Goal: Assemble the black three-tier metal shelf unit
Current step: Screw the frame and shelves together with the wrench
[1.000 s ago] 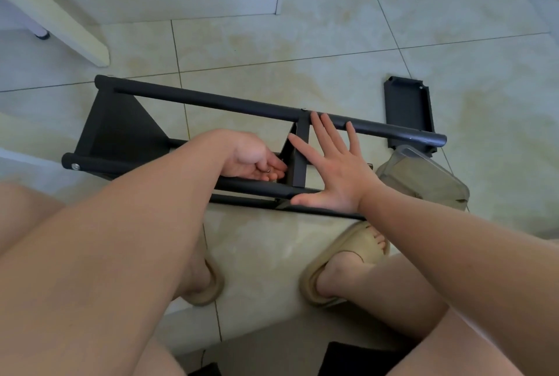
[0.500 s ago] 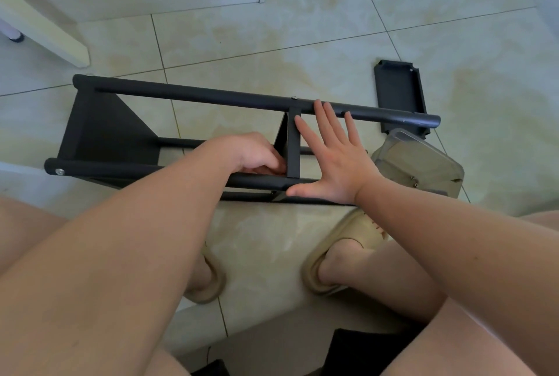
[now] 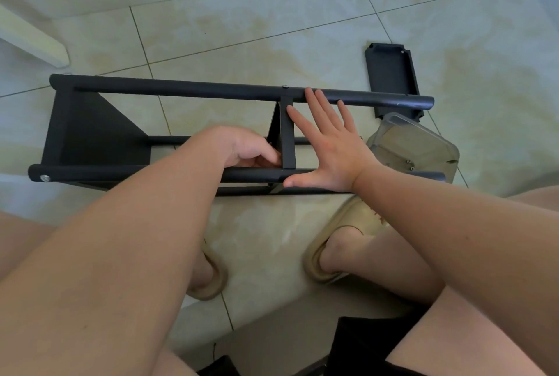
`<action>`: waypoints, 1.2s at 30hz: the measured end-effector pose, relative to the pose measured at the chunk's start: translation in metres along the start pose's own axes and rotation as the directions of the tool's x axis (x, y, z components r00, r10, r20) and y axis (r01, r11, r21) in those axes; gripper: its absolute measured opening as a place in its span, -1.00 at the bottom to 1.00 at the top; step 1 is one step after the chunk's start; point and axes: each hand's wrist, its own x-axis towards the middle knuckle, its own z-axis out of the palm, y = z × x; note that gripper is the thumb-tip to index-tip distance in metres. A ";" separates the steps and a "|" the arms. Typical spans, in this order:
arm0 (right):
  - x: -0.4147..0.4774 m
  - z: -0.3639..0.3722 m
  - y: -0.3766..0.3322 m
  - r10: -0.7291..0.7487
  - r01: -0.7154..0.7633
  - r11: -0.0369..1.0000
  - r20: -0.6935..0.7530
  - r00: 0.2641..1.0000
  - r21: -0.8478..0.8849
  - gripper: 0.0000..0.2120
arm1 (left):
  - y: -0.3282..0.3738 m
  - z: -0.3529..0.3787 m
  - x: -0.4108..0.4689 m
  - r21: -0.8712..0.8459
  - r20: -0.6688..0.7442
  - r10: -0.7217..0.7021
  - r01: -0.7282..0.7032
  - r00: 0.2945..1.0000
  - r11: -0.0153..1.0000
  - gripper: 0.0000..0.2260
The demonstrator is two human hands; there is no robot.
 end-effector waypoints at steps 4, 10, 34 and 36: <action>0.000 0.001 0.000 -0.003 0.003 1.000 -0.014 1.000 0.000 0.18 | -0.001 -0.002 0.001 -0.068 -0.012 -0.031 0.030 0.999 0.997 -0.74; 0.000 0.001 0.000 -0.001 0.001 1.000 -0.004 1.000 -0.005 0.18 | -0.001 -0.003 0.003 -0.087 -0.002 -0.037 0.036 0.999 0.996 -0.83; 0.003 0.003 0.003 -0.016 0.016 0.999 -0.022 1.000 -0.037 0.18 | -0.002 -0.003 0.007 0.084 -0.012 -0.012 0.013 1.000 0.996 -0.88; 0.003 0.004 0.003 -0.022 0.021 0.999 -0.031 0.999 -0.033 0.18 | -0.003 -0.005 0.007 0.028 -0.010 -0.007 0.008 1.000 1.000 -0.81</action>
